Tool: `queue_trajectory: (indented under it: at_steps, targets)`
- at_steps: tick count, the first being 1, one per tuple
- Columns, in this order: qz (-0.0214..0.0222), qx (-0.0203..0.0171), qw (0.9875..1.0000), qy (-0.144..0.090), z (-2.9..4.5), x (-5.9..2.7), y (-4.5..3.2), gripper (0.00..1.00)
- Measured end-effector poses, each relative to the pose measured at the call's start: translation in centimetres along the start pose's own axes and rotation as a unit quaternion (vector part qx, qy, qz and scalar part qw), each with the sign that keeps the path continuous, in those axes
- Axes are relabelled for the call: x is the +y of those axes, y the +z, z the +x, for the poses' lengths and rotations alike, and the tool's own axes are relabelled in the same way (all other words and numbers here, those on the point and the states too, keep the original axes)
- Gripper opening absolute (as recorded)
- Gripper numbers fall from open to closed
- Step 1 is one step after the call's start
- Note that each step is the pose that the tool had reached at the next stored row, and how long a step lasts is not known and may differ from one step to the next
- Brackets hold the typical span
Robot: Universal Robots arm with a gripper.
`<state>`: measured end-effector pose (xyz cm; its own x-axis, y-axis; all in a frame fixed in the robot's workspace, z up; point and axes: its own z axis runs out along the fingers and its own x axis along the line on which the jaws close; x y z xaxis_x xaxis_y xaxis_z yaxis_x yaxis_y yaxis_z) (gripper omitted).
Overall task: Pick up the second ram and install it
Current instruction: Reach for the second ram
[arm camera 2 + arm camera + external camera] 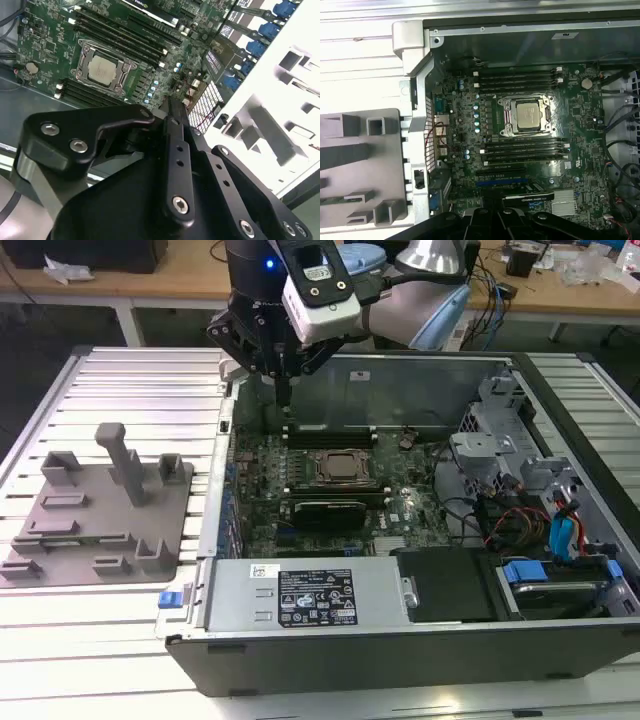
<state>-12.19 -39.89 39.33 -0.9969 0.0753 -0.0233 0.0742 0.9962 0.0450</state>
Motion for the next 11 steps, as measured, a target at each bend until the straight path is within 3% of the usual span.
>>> queue_trajectory:
  at_steps: [6,11]
  targets:
    - [0.0,0.0,1.0,0.0,0.0,0.0,0.0,0.08]
    - [0.0,0.0,1.0,0.0,0.49,-0.01,0.0,0.08]
